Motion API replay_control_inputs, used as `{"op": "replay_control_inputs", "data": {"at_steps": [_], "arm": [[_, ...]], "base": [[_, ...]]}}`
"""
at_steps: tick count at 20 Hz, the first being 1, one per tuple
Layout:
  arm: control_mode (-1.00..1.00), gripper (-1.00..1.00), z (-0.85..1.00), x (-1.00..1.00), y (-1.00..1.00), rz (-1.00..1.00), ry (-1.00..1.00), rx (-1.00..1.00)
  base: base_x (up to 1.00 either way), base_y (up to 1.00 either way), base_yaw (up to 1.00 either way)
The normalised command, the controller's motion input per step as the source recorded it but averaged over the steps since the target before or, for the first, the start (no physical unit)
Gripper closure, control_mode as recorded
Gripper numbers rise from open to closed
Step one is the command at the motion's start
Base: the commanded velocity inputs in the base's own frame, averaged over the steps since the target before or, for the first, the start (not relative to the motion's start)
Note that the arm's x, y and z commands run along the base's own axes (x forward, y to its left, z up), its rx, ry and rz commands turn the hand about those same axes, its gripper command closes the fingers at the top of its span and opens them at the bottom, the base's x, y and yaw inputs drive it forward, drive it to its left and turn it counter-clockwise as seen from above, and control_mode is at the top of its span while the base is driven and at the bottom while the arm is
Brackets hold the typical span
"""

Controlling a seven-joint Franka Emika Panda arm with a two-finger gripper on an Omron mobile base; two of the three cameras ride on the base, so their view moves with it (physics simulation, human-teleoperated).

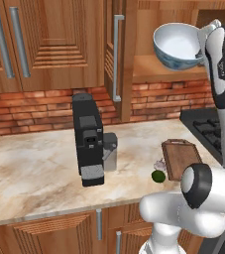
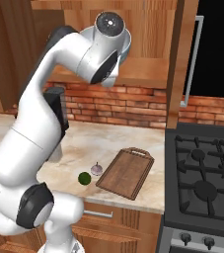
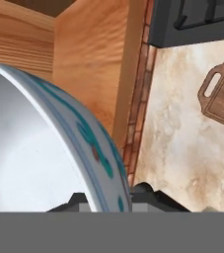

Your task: Open the cabinet. Place the bowl and condiment on the counter. Then place the lime and garlic on the cutting board.

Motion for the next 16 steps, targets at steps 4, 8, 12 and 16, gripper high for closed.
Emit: {"op": "replay_control_inputs", "data": {"at_steps": [4, 8, 12, 16], "arm": [[-1.00, 1.00, -0.08, -0.62, 0.00, 0.00, 0.00, 0.00], [-1.00, 1.00, -0.16, -0.62, 0.06, 0.00, 0.01, -0.01], [-1.00, 1.00, -0.29, -0.62, 0.15, 0.00, 0.00, -0.04], [-1.00, 1.00, -0.48, -0.62, 0.25, 0.00, 0.00, -0.06]], "base": [[0.00, 0.00, 0.00], [0.00, 0.00, 0.00], [0.00, 0.00, 0.00], [0.00, 0.00, 0.00]]}}
